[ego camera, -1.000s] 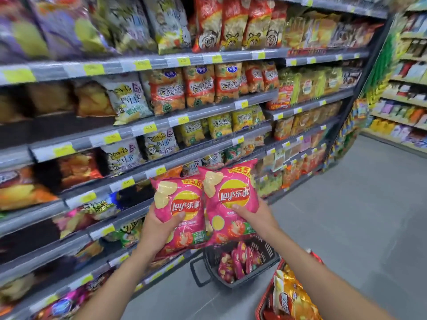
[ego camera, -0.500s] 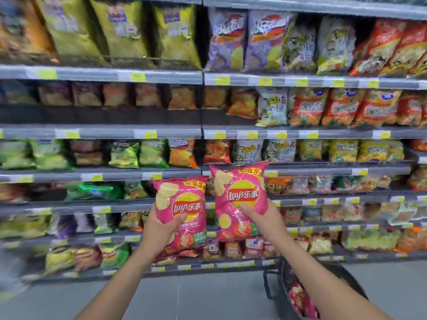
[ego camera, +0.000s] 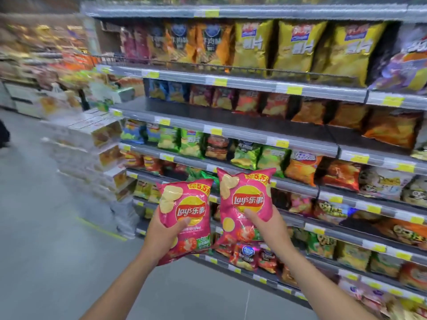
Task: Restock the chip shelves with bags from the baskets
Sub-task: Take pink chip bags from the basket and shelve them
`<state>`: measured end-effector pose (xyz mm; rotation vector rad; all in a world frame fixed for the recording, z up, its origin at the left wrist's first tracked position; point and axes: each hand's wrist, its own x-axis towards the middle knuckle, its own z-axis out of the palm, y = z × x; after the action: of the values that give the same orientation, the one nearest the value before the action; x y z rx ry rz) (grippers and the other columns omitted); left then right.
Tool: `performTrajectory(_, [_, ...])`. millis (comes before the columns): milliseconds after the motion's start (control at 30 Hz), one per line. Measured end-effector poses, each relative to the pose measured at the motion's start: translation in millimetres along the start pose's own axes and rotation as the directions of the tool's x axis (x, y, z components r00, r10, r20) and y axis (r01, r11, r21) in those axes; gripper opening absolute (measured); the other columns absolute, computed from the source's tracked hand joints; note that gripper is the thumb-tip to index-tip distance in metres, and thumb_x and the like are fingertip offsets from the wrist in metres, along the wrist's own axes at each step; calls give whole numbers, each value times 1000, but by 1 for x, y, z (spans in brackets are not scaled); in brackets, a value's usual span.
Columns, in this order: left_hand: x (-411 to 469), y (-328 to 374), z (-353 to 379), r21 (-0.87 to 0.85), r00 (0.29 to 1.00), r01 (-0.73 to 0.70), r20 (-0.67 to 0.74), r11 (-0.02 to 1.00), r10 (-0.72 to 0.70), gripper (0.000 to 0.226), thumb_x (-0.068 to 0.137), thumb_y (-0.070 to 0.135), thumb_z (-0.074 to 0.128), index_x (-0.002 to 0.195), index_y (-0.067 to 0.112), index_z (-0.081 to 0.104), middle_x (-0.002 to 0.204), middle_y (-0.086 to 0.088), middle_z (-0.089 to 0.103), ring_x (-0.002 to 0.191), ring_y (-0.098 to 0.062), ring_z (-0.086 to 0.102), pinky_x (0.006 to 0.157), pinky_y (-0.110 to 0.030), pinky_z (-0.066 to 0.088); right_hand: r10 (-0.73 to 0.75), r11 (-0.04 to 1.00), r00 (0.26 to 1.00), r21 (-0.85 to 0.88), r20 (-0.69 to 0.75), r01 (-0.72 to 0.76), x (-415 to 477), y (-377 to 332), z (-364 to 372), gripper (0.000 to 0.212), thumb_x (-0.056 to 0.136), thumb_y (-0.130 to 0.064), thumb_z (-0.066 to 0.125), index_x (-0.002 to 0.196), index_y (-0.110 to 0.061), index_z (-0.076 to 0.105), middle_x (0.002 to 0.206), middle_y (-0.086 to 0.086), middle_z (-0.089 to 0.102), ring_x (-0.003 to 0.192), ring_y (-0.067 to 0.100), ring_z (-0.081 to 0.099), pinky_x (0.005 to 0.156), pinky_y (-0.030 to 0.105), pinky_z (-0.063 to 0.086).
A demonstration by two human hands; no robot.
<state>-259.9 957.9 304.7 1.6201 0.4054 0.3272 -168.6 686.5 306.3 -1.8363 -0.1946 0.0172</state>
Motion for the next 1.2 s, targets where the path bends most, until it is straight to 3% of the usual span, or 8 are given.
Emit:
performTrajectory(167, [10, -11, -84, -26, 990, 4, -144, 1000, -7, 52, 80, 22, 88, 121, 32, 57, 105, 9, 75, 86, -4, 76, 59, -17, 58, -38, 999, 990, 10, 138, 37, 28, -19, 89, 57, 72, -70, 79, 116, -37, 67, 105, -14, 77, 96, 8, 74, 89, 44, 59])
performTrajectory(267, [16, -19, -128, -47, 969, 24, -243, 999, -34, 46, 80, 23, 88, 114, 35, 59, 104, 9, 76, 88, -9, 77, 64, -21, 60, -43, 999, 973, 21, 227, 39, 45, -30, 143, 52, 71, -64, 80, 112, -35, 68, 101, -14, 78, 92, 7, 75, 87, 44, 61])
performTrajectory(400, [29, -33, -182, -56, 923, 70, -376, 996, -86, 57, 82, 30, 87, 129, 33, 55, 112, 7, 74, 95, -15, 75, 68, -28, 62, -70, 997, 946, 10, 318, 70, 72, -40, 214, 52, 70, -62, 78, 113, -35, 67, 100, -16, 76, 87, -3, 71, 84, 34, 59])
performTrajectory(533, [50, -45, -231, -72, 869, 93, -482, 993, -116, 59, 82, 33, 87, 132, 32, 55, 115, 6, 75, 97, -18, 76, 76, -37, 66, -79, 997, 908, 15, 412, 80, 105, -41, 289, 58, 71, -63, 79, 118, -31, 67, 101, -15, 77, 88, 0, 73, 83, 35, 60])
performTrajectory(733, [83, -45, -294, -97, 772, 114, -617, 989, -150, 58, 85, 30, 84, 134, 29, 53, 115, 5, 73, 97, -18, 76, 65, -26, 63, -110, 994, 813, 40, 572, 106, 156, -59, 396, 42, 76, -53, 81, 111, -34, 66, 99, -16, 76, 85, -5, 71, 77, 29, 58])
performTrajectory(967, [89, -46, -363, -104, 621, 110, -769, 988, -150, 55, 85, 29, 84, 131, 32, 53, 114, 7, 73, 97, -17, 76, 69, -26, 63, -145, 989, 692, 92, 707, 113, 189, -87, 522, 65, 66, -61, 80, 121, -28, 65, 105, -10, 76, 88, 5, 73, 81, 36, 61])
performTrajectory(1100, [85, -51, -403, -122, 527, 111, -834, 986, -162, 55, 84, 28, 85, 128, 34, 52, 112, 8, 73, 95, -14, 75, 67, -23, 61, -169, 984, 625, 93, 762, 153, 188, -97, 590, 69, 68, -65, 82, 124, -28, 64, 106, -11, 75, 97, 12, 73, 91, 47, 60])
performTrajectory(1200, [89, -57, -434, -126, 483, 107, -860, 986, -163, 53, 84, 28, 85, 125, 36, 52, 109, 9, 73, 93, -13, 75, 64, -21, 60, -174, 982, 580, 95, 796, 165, 182, -111, 632, 55, 80, -48, 81, 125, -23, 63, 104, -11, 73, 92, 6, 70, 83, 36, 61])
